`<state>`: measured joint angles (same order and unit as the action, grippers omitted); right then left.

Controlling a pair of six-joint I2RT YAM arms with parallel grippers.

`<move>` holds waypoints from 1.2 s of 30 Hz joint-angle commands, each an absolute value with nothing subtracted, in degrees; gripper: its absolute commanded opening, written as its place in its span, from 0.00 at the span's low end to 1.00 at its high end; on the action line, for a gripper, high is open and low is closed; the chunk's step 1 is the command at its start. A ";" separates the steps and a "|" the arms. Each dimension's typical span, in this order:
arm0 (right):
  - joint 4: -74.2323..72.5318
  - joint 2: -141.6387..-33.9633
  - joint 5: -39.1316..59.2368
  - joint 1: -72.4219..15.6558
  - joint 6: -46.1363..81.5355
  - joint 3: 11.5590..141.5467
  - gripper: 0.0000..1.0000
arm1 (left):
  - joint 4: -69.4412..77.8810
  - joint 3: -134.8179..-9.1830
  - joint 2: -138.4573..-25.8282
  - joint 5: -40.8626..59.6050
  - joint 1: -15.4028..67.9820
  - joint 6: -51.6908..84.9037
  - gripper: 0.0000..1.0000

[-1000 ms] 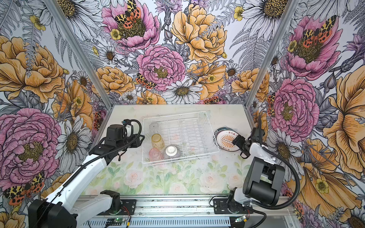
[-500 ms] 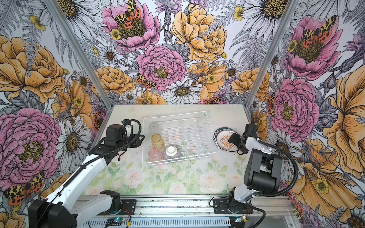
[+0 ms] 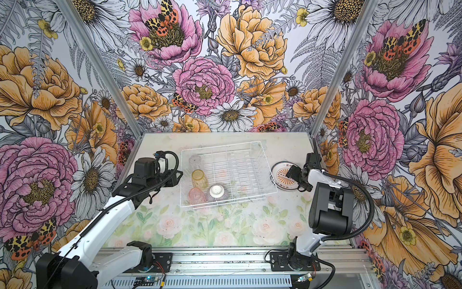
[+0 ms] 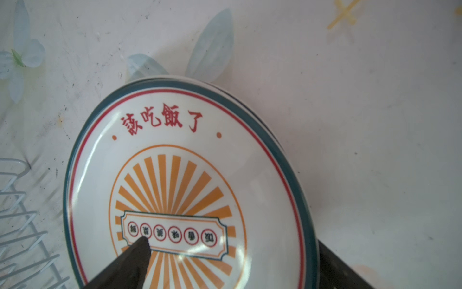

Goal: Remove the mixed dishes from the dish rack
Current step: 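Open the right gripper and release the plate on the stack, then raise the right gripper off the stack while the left gripper moves over the rack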

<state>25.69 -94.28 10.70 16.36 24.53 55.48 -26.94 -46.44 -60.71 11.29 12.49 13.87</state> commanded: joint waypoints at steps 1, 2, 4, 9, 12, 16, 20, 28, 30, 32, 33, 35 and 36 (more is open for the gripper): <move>25.62 -95.26 9.54 15.56 25.20 57.47 0.97 | -25.66 -45.94 -59.41 12.57 11.84 12.91 0.49; 25.58 -95.43 9.43 15.42 25.14 57.61 0.98 | -25.81 -45.89 -59.37 12.57 11.76 12.88 0.49; 25.59 -95.55 9.16 15.29 25.16 57.77 0.99 | -25.74 -45.89 -59.33 12.61 11.72 12.91 0.49; 25.62 -95.06 8.49 15.30 24.81 57.39 0.99 | -25.87 -45.74 -59.15 12.44 11.69 12.92 0.50; 25.68 -93.53 8.53 15.71 24.48 57.09 1.00 | -26.04 -45.77 -59.15 11.99 11.70 12.94 0.49; 25.94 -89.96 9.19 17.25 23.93 56.87 1.00 | -26.41 -45.79 -59.06 11.17 11.68 13.18 0.49; 27.03 -85.10 8.90 18.76 22.69 56.93 0.99 | -26.88 -45.87 -58.34 10.18 11.62 13.50 0.49; 28.43 -74.81 14.60 17.64 21.39 56.66 0.97 | -29.88 -45.54 -58.44 6.31 11.60 14.26 0.46; 29.18 -73.39 18.28 15.64 20.62 56.74 0.94 | -29.74 -44.79 -60.08 5.46 11.58 14.98 0.44; 30.38 -72.74 22.35 13.10 19.95 56.83 0.89 | -29.40 -44.07 -62.09 4.67 11.60 15.35 0.43; 30.83 -72.55 23.68 11.81 19.64 56.89 0.86 | -29.07 -43.88 -62.83 4.79 11.60 15.55 0.42; 32.03 -72.47 24.64 9.08 18.84 56.88 0.78 | -27.80 -43.30 -63.77 6.16 11.60 16.00 0.39; 32.46 -72.56 25.06 7.90 18.56 56.80 0.75 | -26.95 -43.09 -64.14 6.78 11.60 16.40 0.38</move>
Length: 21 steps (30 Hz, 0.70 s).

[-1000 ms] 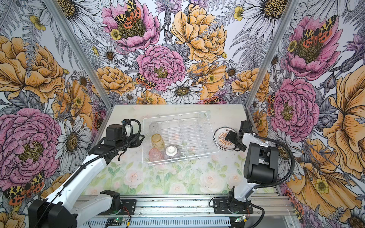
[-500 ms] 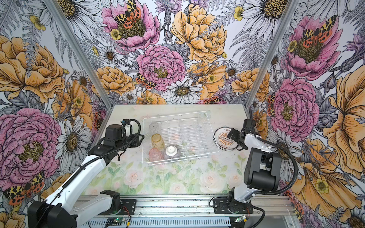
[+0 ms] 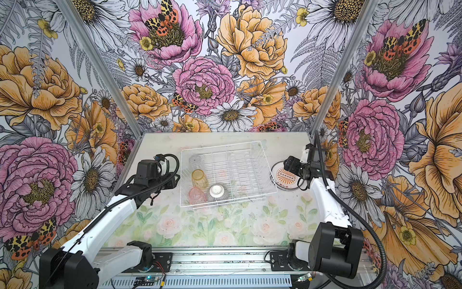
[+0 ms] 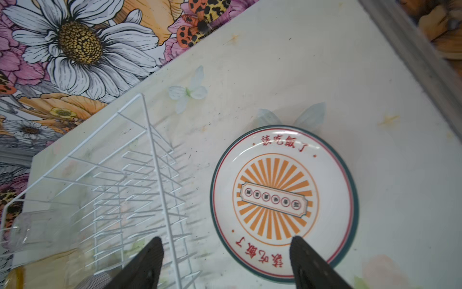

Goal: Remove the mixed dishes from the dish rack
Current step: 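Raise the right gripper off the stack while the left gripper moves over the rack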

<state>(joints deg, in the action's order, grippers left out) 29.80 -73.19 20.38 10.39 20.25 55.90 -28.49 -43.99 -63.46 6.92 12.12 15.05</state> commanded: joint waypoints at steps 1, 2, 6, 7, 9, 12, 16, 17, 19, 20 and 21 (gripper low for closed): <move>32.52 -72.64 25.57 6.82 18.50 56.70 0.74 | -26.43 -42.93 -64.52 7.16 11.67 16.70 0.38; 32.52 -72.83 26.26 5.91 18.46 56.69 0.71 | -26.11 -42.97 -64.83 7.21 11.61 16.87 0.38; 32.52 -74.05 26.82 2.67 18.28 56.64 0.65 | -24.90 -43.00 -66.78 8.21 11.66 17.48 0.35; 32.43 -74.40 26.15 2.25 18.27 56.66 0.66 | -24.34 -42.85 -67.19 8.72 11.67 17.75 0.35; 32.43 -75.43 24.95 1.96 18.15 56.79 0.65 | -23.17 -42.55 -67.66 9.57 11.74 18.14 0.34; 32.35 -77.22 24.45 1.78 17.97 57.27 0.62 | -22.11 -42.45 -68.34 10.30 11.74 18.37 0.33; 32.30 -79.42 24.27 0.97 17.72 57.91 0.58 | -21.37 -42.64 -69.72 10.64 11.74 18.53 0.29; 32.26 -79.84 24.26 0.72 17.68 58.11 0.56 | -21.18 -42.71 -70.04 10.76 11.73 18.46 0.28; 32.26 -80.47 24.17 0.19 17.71 58.43 0.55 | -20.76 -42.57 -70.60 10.99 11.70 18.32 0.22; 32.26 -80.63 24.19 0.00 17.71 58.52 0.54 | -20.59 -42.58 -70.86 11.06 11.74 18.29 0.19; 32.26 -80.82 24.14 -0.25 17.75 58.71 0.53 | -20.30 -42.69 -71.16 11.16 11.69 18.22 0.16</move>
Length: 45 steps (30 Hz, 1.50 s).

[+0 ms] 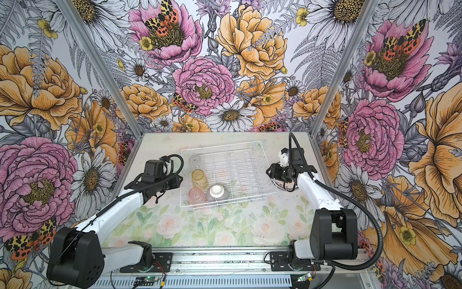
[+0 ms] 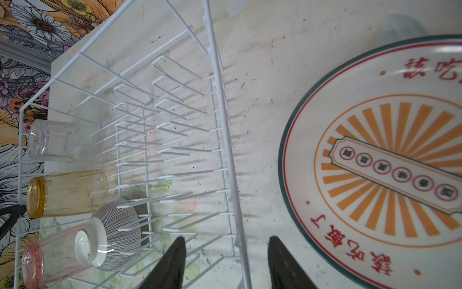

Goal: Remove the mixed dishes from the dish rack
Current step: 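Raise the right gripper off the stack while the left gripper moves over the rack, then lower the left gripper toward the yellow glass lying in the rack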

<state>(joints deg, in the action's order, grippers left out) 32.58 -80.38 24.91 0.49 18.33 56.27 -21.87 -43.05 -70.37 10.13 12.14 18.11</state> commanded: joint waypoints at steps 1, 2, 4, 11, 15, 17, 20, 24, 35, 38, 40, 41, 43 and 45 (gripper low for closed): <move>32.27 -80.94 24.04 -0.48 17.81 58.92 0.52 | -20.15 -42.83 -71.62 11.30 11.72 18.19 0.15; 32.26 -81.11 23.91 -0.65 17.82 59.04 0.52 | -20.04 -42.96 -71.91 11.40 11.69 18.12 0.14; 32.30 -81.54 23.82 -0.94 17.80 59.50 0.50 | -19.73 -43.38 -72.95 11.66 11.71 17.85 0.13; 32.26 -82.88 23.22 -1.41 18.12 60.21 0.38 | -18.73 -45.44 -76.40 12.22 11.64 16.76 0.11; 32.26 -82.98 23.20 -1.41 18.28 60.13 0.35 | -18.63 -47.51 -78.56 12.44 11.60 15.79 0.10; 32.26 -82.71 23.13 -1.52 18.50 59.78 0.33 | -18.63 -48.46 -79.59 12.72 11.58 15.61 0.10; 32.26 -81.82 22.57 -1.49 18.50 58.97 0.33 | -18.11 -49.53 -80.80 12.69 11.55 15.43 0.10; 32.26 -80.89 22.26 -1.50 18.55 57.94 0.33 | -18.20 -51.12 -82.24 12.96 11.53 14.90 0.11; 32.26 -75.61 22.77 -1.54 18.29 57.83 0.74 | -19.25 -48.12 -70.31 7.96 12.86 14.46 0.47; 32.26 -73.86 22.97 -1.57 18.72 57.73 0.79 | -21.31 -48.50 -65.54 7.29 14.59 12.98 0.59; 32.26 -72.98 23.13 -1.75 19.06 57.48 0.79 | -22.88 -49.31 -63.24 4.47 16.58 12.25 0.61; 32.26 -72.50 23.16 -1.97 19.34 57.38 0.79 | -23.51 -49.67 -62.17 2.93 17.77 11.92 0.61; 32.28 -71.72 23.21 -2.50 19.59 57.06 0.79 | -23.96 -50.20 -60.26 2.15 18.95 12.11 0.61; 32.26 -70.73 23.34 -3.30 19.87 56.58 0.79 | -24.61 -50.96 -59.10 3.67 19.55 11.92 0.61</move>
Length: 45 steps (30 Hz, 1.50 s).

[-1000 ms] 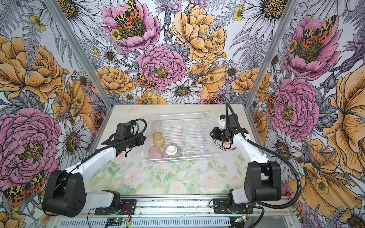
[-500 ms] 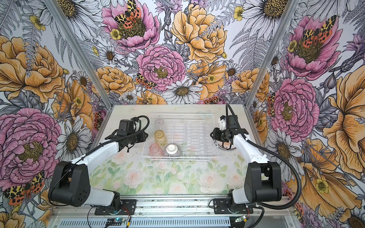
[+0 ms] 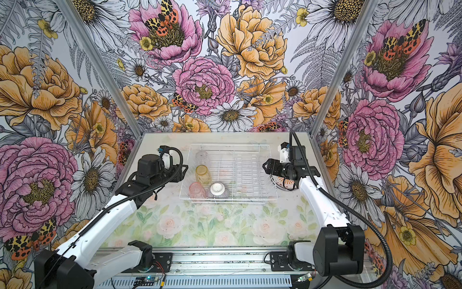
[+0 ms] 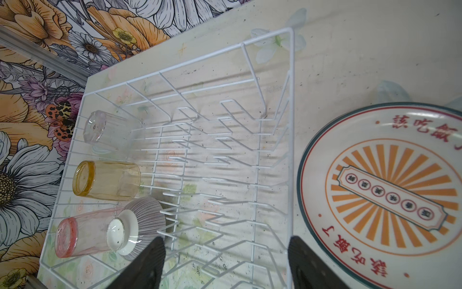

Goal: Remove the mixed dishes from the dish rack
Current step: 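Lower the left gripper toward the yellow glass lying in the rack, then close the left gripper around the yellow glass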

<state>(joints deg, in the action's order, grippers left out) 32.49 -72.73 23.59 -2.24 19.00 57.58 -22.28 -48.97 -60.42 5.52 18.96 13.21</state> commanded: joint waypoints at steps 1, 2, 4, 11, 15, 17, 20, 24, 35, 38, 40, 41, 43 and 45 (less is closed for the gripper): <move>32.26 -70.21 23.46 -3.84 19.91 56.37 0.79 | -24.88 -51.40 -59.06 4.23 20.12 11.59 0.61; 32.26 -69.54 23.47 -4.53 20.02 56.10 0.79 | -25.16 -51.83 -59.11 4.62 21.24 10.75 0.61; 32.26 -68.64 23.19 -5.63 20.19 55.27 0.79 | -25.71 -52.34 -59.94 4.12 23.88 9.49 0.62; 32.27 -68.10 22.25 -7.26 20.74 53.18 0.79 | -30.67 -58.69 -69.89 -2.64 31.97 5.97 0.88; 32.00 -68.53 21.82 -7.60 20.91 53.14 0.79 | -34.04 -64.06 -77.06 -4.21 32.43 6.01 0.82; 31.99 -68.51 21.71 -7.66 20.95 53.16 0.79 | -36.67 -66.60 -79.96 -6.59 32.65 6.17 0.87; 31.69 -68.60 21.10 -7.73 21.01 52.96 0.79 | -39.66 -69.23 -83.55 -8.15 32.87 5.66 0.97; 30.88 -68.86 20.83 -7.73 21.31 52.45 0.79 | -40.60 -71.27 -87.16 -7.45 32.74 5.18 0.99; 29.06 -70.36 21.23 -7.73 21.44 51.86 0.80 | -43.41 -78.45 -97.38 -4.06 30.89 6.56 0.88; 28.76 -70.96 21.19 -7.74 21.31 51.77 0.79 | -44.63 -79.75 -99.24 -4.43 30.50 6.96 0.83; 28.65 -71.40 21.34 -7.73 21.34 51.81 0.80 | -44.74 -79.85 -99.91 -4.28 30.23 7.09 0.83; 28.46 -71.56 21.40 -7.74 21.29 51.81 0.80 | -44.82 -80.03 -100.21 -4.18 30.09 7.20 0.83; 28.07 -71.93 21.36 -7.77 21.35 51.76 0.80 | -44.80 -80.22 -100.67 -4.05 29.86 7.18 0.83; 27.75 -72.27 21.45 -7.73 21.36 51.72 0.80 | -44.74 -80.49 -101.24 -3.70 29.64 7.08 0.83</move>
<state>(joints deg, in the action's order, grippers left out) 29.93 -71.68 22.11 -7.33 21.17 52.14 -44.01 -78.67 -100.53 -5.06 30.24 6.22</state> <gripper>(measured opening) 0.797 0.833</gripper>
